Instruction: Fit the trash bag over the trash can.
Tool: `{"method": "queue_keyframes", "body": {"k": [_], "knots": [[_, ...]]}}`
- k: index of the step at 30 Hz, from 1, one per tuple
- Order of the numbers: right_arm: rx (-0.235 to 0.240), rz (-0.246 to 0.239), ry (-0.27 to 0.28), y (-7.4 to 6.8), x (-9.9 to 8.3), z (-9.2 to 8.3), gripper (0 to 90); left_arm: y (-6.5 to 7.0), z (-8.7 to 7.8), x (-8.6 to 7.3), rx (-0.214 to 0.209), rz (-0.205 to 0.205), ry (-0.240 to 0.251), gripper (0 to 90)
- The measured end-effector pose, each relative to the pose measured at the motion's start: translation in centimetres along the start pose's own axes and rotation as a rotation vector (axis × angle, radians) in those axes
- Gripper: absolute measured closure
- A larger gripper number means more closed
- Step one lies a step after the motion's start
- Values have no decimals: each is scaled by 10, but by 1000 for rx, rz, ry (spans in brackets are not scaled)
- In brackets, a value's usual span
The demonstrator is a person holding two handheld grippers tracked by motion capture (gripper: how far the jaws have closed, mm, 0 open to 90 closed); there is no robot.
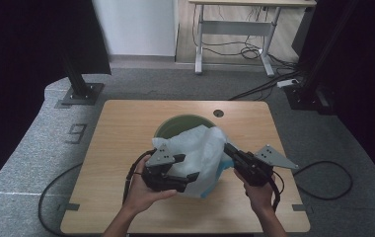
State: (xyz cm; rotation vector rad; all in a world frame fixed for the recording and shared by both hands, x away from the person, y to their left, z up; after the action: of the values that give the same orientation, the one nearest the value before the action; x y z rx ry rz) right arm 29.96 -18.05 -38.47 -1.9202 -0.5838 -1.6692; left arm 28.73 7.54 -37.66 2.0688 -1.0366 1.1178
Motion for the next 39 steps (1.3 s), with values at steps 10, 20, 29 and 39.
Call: {"method": "queue_keyframes", "body": {"k": [10, 20, 29, 39], "knots": [[-1, 9, 11, 2, 2, -3, 887, 3, 9, 1, 3, 3, -16, 604], [18, 10, 7, 2, 3, -3, 837, -7, 6, 7, -55, -46, 23, 896], [-43, -69, 52, -10, 3, -31, 560, -30, 3, 17, -49, -130, 62, 899], [-25, -79, 51, -26, -28, -85, 533, -40, 4, 17, -31, -173, 67, 899]]}}
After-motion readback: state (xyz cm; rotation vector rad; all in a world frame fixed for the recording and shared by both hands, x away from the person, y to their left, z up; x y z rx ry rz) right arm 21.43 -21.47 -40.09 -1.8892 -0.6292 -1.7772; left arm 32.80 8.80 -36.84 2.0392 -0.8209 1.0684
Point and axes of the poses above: each handheld gripper's, and its own axes: z roughly forward along the jaws, x roughly out of its top, y roughly to its right, the point moved 2 cm from there along z, roughly forward along the jaws, and after that the axes turned 1 degree about -z, right-handed, at the moved point
